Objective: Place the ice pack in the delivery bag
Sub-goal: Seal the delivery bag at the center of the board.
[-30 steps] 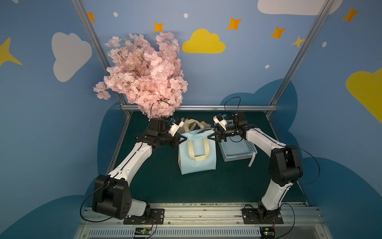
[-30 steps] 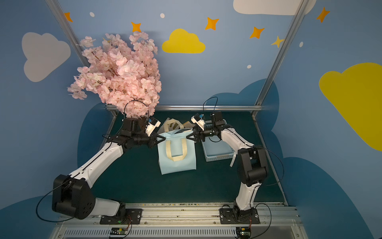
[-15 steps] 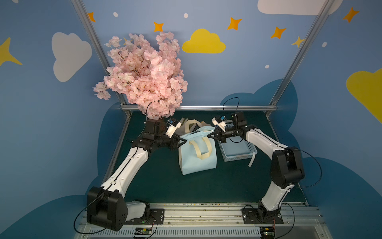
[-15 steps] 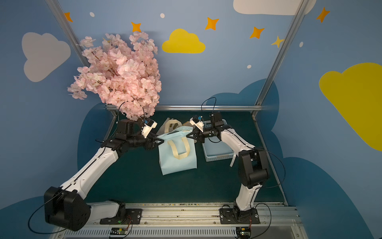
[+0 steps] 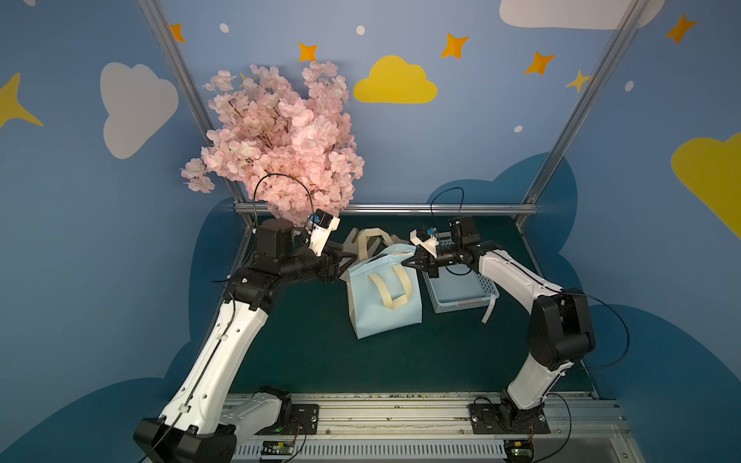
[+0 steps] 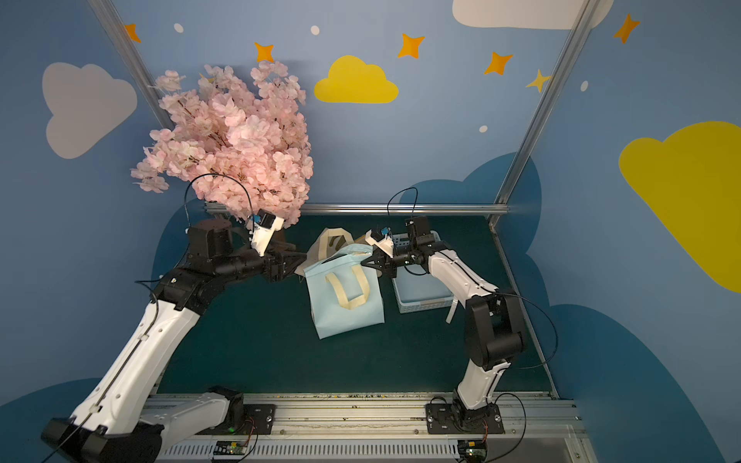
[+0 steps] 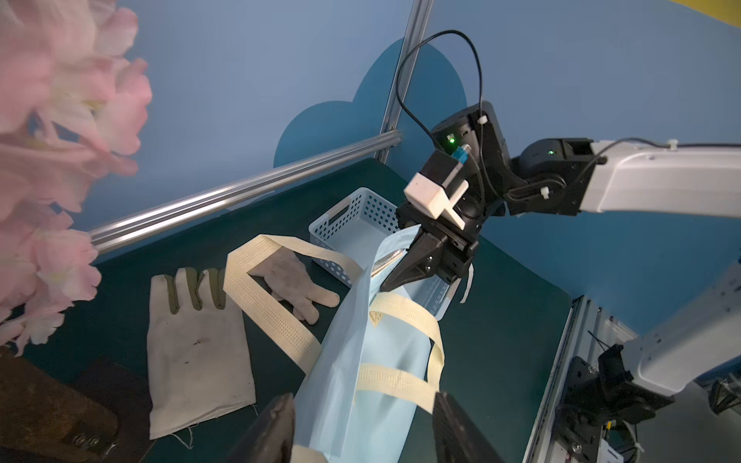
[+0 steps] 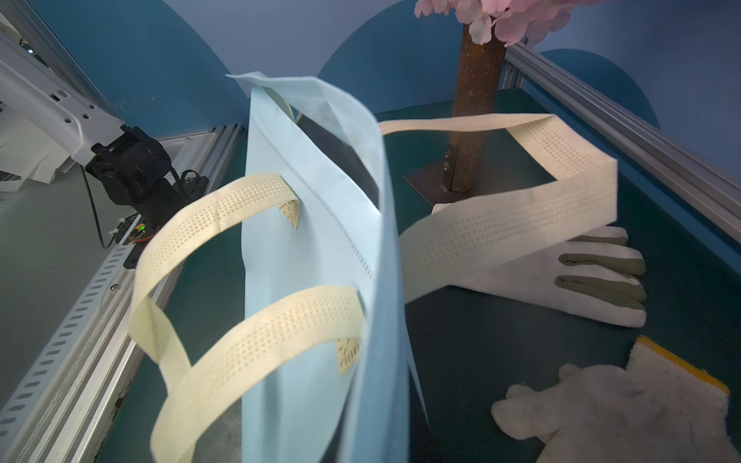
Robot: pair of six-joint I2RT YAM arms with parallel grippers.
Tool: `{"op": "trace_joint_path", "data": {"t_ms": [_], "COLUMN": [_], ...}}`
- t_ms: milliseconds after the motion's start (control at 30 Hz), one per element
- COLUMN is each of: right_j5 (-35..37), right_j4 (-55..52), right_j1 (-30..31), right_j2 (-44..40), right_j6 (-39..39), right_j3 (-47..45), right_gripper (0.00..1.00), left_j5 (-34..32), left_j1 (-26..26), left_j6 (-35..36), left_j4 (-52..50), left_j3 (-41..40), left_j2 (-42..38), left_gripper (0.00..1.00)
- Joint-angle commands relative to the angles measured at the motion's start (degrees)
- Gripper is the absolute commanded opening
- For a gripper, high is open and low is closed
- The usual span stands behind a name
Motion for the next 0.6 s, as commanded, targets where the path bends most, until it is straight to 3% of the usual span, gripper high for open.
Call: {"op": "trace_joint_path", "data": {"t_ms": [0,167,567], "right_j5": [0.1,0.4,1.5], "right_j4": [-2.0,-2.0,-2.1], "right_j1": [0.7,0.9,1.4], "right_j2": [-1.1,-1.3,-1.4], "right_j6": [-1.5,-1.2,-0.6], "right_j3": [0.1,0.1,0.1], "right_gripper": [0.0,0.0,0.0], "left_j5": [-4.3,-6.6,2.9], "left_j1": [-1.5,-3.3,-5.7], "left_j6": [-0.8,0.9,1.8], "left_j4": [-1.1,-0.5,-1.5], "left_j3": [4.8,10.4,14.5], "left_j2": [6.7,16.2,26.9], "left_gripper": [0.52,0.51,0.51]}}
